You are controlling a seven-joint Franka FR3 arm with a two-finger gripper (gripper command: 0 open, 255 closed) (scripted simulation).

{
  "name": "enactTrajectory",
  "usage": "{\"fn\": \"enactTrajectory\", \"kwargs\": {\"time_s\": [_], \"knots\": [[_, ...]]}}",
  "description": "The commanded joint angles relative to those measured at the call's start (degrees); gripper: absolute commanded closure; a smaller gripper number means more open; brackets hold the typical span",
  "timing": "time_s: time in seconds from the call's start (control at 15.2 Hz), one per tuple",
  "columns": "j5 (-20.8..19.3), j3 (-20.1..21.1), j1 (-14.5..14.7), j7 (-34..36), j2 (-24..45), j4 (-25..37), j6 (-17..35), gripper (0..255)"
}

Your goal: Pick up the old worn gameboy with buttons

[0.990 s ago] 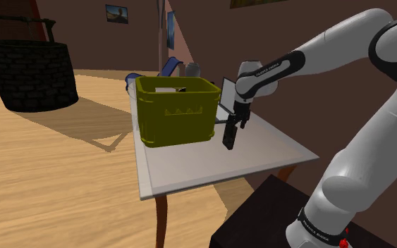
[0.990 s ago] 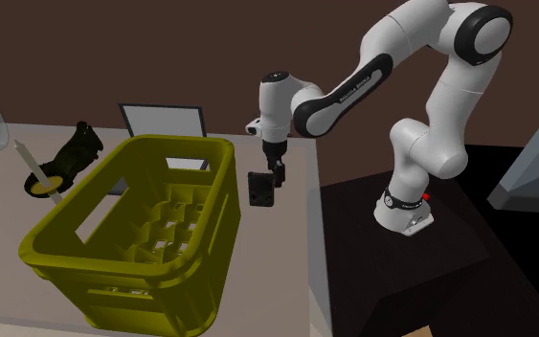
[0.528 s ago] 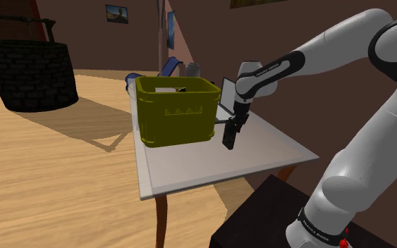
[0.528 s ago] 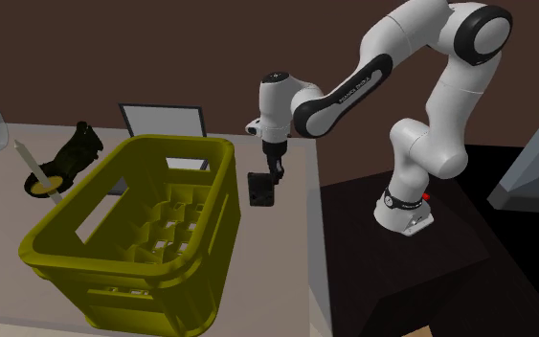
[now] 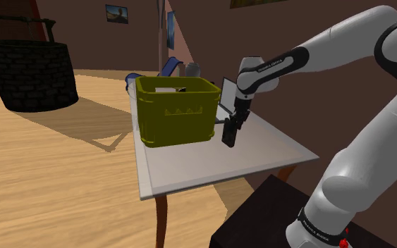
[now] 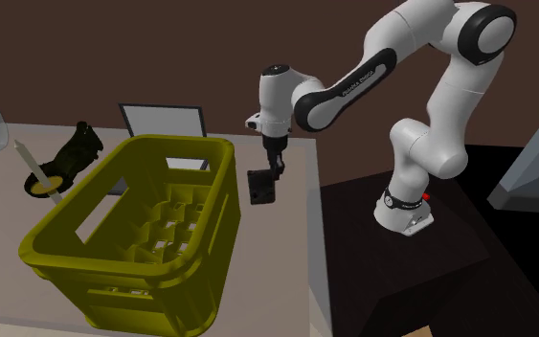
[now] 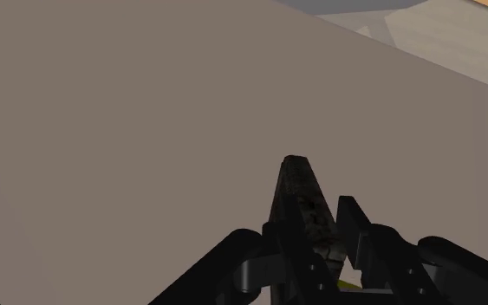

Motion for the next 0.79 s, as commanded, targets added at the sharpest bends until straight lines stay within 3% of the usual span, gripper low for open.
{"fn": "enactTrajectory", "kwargs": {"time_s": [0.0,0.73], "knots": [[-0.1,0.1,0.0,0.1,-0.8,1.1,-1.8,255],[-0.4,0.6,0.0,0.4,-3.5,5.7,-9.2,255]]}}
